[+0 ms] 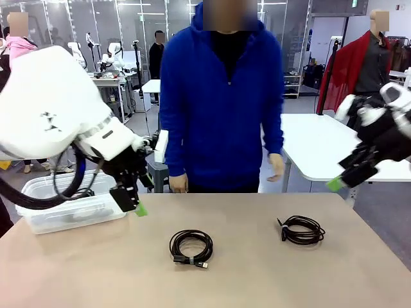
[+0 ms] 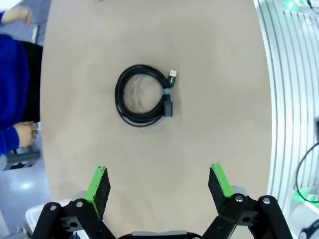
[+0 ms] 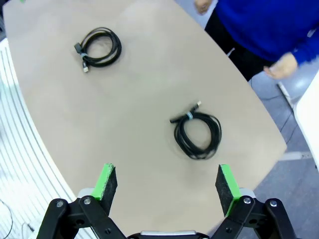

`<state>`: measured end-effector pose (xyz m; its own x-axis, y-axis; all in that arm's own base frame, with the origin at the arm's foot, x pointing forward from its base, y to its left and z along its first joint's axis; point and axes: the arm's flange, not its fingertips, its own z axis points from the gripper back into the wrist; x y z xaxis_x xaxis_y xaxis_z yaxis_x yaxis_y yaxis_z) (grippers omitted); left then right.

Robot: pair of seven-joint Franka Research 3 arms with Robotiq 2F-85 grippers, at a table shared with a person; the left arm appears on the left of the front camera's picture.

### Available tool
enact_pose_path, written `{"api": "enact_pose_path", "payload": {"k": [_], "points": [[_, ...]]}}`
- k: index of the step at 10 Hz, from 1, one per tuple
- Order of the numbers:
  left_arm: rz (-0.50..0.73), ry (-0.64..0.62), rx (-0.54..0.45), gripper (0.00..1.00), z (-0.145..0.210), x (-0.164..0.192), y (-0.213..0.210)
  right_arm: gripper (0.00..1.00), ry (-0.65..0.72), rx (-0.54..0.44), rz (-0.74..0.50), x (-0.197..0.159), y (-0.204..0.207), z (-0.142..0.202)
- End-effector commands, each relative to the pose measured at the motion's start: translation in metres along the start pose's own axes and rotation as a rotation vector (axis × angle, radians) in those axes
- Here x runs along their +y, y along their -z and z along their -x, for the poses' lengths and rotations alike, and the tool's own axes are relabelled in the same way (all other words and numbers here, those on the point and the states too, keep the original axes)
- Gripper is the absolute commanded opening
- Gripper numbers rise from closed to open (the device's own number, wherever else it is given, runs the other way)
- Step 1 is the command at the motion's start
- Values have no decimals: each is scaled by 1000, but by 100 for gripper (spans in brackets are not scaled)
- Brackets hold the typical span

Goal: Organize and store the cables.
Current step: Place the USB Extension Cable into the Organizing box.

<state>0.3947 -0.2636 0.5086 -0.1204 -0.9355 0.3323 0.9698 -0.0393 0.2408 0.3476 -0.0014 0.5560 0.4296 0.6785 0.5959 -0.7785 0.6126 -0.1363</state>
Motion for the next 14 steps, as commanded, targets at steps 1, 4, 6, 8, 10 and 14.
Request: {"api": "enact_pose_path", "payload": {"k": [1, 4, 6, 8, 10, 14], "points": [[40, 11, -28, 100, -9, 23, 22, 100, -26, 6, -21, -10, -32, 21], [101, 105, -65, 100, -44, 31, 74, 100, -5, -8, -40, -20, -63, 31], [123, 100, -23, 100, -57, 29, 102, 100, 46, -56, -20, -21, -65, 29], [167, 89, 43, 100, -68, 30, 131, 100, 79, -104, -10, -16, -71, 25], [236, 92, 69, 100, -67, 24, 146, 100, 76, -91, 44, -11, -76, 22], [271, 6, 96, 100, -56, 13, 163, 100, 48, -92, 23, -18, -79, 22]]}}
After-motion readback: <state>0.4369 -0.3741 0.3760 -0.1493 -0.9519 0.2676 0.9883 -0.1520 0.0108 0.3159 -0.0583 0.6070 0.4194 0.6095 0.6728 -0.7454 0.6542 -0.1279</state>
